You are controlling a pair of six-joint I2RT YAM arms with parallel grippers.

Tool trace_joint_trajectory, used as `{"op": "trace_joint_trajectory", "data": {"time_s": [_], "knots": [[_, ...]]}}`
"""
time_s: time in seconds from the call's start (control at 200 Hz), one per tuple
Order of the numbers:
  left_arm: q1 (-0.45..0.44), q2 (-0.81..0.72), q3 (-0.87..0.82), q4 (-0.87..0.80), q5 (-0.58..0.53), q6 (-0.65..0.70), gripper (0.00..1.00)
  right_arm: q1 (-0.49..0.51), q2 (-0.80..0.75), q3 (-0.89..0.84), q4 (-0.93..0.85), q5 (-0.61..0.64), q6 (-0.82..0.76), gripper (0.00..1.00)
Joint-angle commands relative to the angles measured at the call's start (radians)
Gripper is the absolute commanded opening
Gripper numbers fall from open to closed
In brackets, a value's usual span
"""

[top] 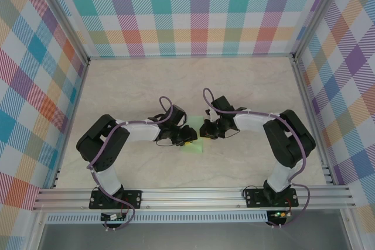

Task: Fold a paper plane with a square sheet of paper (pick it up from the middle)
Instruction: Fold the triangle a second time at the center of the table.

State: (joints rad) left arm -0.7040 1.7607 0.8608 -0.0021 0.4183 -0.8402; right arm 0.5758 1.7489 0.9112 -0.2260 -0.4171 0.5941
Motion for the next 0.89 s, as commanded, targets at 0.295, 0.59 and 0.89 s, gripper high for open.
{"op": "trace_joint_trajectory", "data": {"time_s": [0.295, 0.59, 0.89], "knots": [[-0.005, 0.000, 0.034, -0.074, -0.023, 0.032, 0.28, 0.003, 0.095, 0.045, -0.080, 0.046, -0.027, 0.11], [-0.004, -0.039, 0.076, -0.113, -0.074, 0.071, 0.29, 0.005, 0.116, 0.041, -0.093, 0.066, -0.039, 0.11], [-0.004, 0.039, 0.077, -0.166, -0.155, 0.065, 0.28, 0.004, 0.127, 0.038, -0.098, 0.077, -0.046, 0.11]]}}
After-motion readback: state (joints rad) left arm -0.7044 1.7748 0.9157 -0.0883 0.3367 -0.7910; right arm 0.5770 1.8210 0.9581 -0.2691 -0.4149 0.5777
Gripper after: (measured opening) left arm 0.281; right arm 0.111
